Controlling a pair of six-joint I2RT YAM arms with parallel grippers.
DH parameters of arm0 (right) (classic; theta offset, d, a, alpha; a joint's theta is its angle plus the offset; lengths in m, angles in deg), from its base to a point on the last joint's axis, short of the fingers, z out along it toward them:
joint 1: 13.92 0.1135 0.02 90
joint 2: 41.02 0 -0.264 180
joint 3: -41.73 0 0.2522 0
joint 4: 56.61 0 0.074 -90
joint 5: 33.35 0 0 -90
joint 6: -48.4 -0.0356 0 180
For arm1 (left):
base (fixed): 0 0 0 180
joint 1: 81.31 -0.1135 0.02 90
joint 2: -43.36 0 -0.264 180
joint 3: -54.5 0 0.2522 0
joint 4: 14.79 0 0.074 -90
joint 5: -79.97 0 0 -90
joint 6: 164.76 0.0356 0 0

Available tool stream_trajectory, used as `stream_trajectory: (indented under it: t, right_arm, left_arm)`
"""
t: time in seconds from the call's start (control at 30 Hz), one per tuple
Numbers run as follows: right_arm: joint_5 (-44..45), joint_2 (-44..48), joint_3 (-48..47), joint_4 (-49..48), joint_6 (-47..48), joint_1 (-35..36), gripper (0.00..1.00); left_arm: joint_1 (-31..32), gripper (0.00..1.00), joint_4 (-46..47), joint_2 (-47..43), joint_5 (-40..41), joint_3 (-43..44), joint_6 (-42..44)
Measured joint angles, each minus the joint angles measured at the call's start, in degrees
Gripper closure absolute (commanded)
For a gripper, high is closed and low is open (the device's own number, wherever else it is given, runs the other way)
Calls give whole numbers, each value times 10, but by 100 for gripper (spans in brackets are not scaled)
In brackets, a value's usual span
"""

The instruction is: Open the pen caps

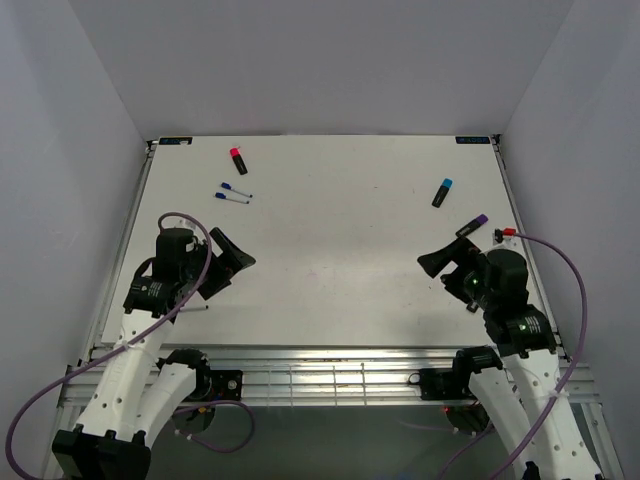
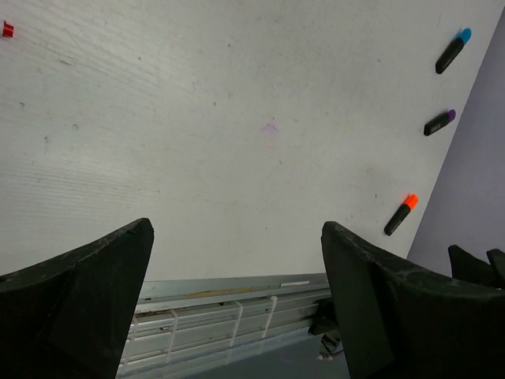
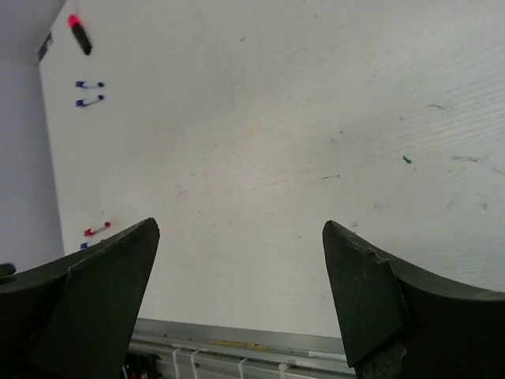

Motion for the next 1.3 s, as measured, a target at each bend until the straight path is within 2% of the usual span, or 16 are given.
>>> stream_trajectory:
  t: [0.27,0.57,0.73,0.83,0.87,0.9,1.07,1.3]
  right_arm:
    - [125,-205,-104,51,73,0,10]
    - [245,-534,-332,42,183,-9,10]
    - [269,-665,-413,18,223,-11,7]
    - [280,-730,-449,-3,239,-12,0]
    - [282,-748,-462,-3,243,-14,6]
    - [284,-772,-480,-7,250,-16,7]
    - [280,-873,-545,-42,276,-34,7]
    - [261,-948,-601,-52,288,-56,8]
  left_arm:
    - [0,2,30,-20,-55,-42,13]
    - [0,2,48,-1,-53,-7,55]
    - [0,2,52,0,-40,17,81]
    - [0,2,54,0,-36,21,90]
    - [0,2,54,0,-35,21,93]
    - [0,2,54,0,-36,21,96]
    - [0,3,62,-1,-44,21,109]
    - [0,4,73,-1,-58,21,118]
